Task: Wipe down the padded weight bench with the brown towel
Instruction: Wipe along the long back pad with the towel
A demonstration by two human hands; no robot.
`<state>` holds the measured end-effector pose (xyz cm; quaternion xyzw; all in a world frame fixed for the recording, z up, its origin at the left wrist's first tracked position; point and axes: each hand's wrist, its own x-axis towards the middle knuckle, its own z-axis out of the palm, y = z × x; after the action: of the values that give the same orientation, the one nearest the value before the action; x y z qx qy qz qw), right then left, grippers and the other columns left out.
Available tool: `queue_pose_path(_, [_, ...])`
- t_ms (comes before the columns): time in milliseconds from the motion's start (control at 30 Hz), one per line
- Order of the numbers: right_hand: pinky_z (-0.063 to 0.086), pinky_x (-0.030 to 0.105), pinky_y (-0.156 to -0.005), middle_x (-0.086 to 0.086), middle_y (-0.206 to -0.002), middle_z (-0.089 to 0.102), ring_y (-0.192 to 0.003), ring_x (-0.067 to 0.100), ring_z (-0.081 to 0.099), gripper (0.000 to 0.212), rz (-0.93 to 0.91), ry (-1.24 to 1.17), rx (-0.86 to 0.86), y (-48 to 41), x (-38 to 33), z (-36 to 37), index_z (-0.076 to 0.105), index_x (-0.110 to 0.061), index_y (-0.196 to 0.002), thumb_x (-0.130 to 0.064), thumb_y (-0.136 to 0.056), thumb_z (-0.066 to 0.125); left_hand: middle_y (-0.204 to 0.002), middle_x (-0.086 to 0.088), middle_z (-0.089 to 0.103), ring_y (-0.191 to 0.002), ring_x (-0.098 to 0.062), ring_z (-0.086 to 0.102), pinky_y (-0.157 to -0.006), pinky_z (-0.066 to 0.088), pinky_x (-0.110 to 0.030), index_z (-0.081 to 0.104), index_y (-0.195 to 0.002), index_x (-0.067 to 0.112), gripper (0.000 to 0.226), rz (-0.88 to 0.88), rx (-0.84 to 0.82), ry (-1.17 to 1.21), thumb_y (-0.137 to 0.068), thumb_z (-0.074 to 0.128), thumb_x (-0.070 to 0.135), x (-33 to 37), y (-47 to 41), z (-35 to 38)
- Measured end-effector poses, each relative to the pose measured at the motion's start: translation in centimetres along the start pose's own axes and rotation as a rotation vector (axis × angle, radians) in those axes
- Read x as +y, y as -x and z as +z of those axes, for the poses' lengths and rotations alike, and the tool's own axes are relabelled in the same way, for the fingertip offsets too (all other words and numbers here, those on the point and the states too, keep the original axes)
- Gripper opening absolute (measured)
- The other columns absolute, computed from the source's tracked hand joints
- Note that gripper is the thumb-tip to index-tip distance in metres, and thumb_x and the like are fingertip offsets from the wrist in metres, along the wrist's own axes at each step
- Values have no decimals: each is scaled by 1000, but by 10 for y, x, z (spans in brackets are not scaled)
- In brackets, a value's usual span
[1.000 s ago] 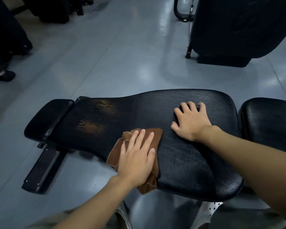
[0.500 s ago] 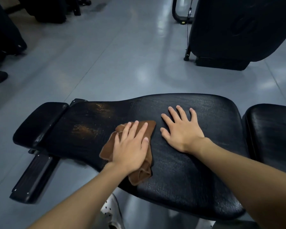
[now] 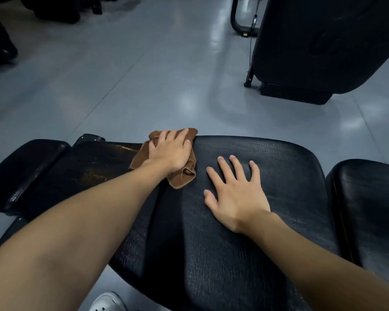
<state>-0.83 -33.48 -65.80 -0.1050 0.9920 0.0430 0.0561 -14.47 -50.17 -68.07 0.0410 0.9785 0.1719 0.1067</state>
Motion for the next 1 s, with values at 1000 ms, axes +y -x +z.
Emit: queue_pose_path(1000, [-3,62,-115,2,-165,5,-151,28,-3,65,21,20,-39,1,-1,-3,16,-33,-153,-60,-94,7,-164,17,1,-149,-5,-11,-121,9,-44,8,-154,43,66,77,41,-62,-90,1,57,-61,235,30])
